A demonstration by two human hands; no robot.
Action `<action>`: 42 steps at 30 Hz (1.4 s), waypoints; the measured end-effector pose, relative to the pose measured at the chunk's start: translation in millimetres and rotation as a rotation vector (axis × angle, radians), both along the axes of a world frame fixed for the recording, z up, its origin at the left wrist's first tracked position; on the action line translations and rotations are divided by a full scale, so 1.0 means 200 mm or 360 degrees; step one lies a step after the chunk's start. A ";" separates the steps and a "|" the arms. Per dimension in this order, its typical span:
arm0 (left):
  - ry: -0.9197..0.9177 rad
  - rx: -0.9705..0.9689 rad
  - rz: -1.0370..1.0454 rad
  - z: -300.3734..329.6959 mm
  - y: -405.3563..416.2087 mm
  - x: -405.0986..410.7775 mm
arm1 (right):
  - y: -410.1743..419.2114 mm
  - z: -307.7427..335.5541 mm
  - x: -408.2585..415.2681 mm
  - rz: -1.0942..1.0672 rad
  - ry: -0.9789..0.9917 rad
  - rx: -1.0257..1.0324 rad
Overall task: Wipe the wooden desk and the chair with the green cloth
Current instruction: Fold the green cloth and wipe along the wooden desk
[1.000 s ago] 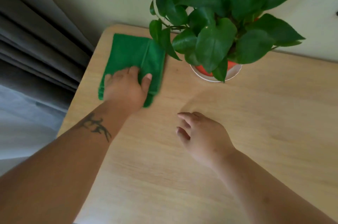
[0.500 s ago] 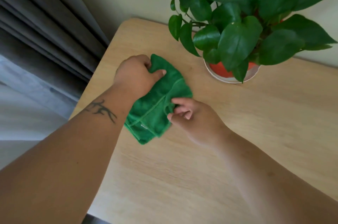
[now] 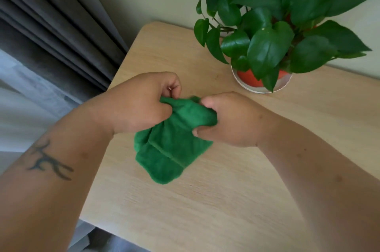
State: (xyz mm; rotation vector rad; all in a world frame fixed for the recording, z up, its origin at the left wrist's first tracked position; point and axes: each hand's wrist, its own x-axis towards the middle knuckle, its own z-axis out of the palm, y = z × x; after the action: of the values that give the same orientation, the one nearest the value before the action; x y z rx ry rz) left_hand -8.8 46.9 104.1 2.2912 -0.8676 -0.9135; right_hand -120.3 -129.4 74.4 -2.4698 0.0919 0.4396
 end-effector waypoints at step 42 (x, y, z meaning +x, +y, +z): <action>-0.0870 -0.0151 0.0831 -0.48 0.12 -0.41 | 0.11 -0.39 -0.17 -0.0816 -0.0097 0.0076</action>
State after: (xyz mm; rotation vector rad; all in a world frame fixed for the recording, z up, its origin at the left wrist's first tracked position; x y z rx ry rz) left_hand -89.9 71.6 8.2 2.5319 -0.4469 -0.0168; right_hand -155.0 -106.5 -3.2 -2.2961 0.6619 0.1412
